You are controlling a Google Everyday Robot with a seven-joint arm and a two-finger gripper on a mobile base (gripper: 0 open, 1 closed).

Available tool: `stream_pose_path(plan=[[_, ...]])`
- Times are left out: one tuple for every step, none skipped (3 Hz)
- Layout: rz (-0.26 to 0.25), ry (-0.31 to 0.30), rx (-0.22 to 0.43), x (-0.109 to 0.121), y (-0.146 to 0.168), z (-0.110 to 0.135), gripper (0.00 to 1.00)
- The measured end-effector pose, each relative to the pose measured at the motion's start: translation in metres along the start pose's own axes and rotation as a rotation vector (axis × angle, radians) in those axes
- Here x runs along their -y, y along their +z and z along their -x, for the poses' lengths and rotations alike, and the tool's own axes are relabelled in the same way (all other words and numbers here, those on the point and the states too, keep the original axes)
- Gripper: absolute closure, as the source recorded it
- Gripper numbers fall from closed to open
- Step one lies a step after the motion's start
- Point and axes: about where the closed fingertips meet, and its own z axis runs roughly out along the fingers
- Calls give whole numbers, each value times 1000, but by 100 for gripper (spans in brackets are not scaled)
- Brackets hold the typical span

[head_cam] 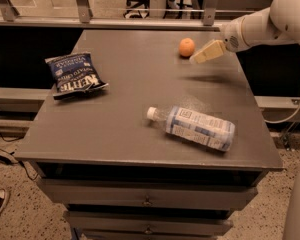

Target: Move orange near blue plastic bottle

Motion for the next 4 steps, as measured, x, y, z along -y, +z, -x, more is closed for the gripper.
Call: stream_pose_path(plan=[[1,54,46,9,37,0,0],[4,88,81,14,62,3,3],[14,100,98,13,77,7,25],[24,112,105,10,83,7,48]])
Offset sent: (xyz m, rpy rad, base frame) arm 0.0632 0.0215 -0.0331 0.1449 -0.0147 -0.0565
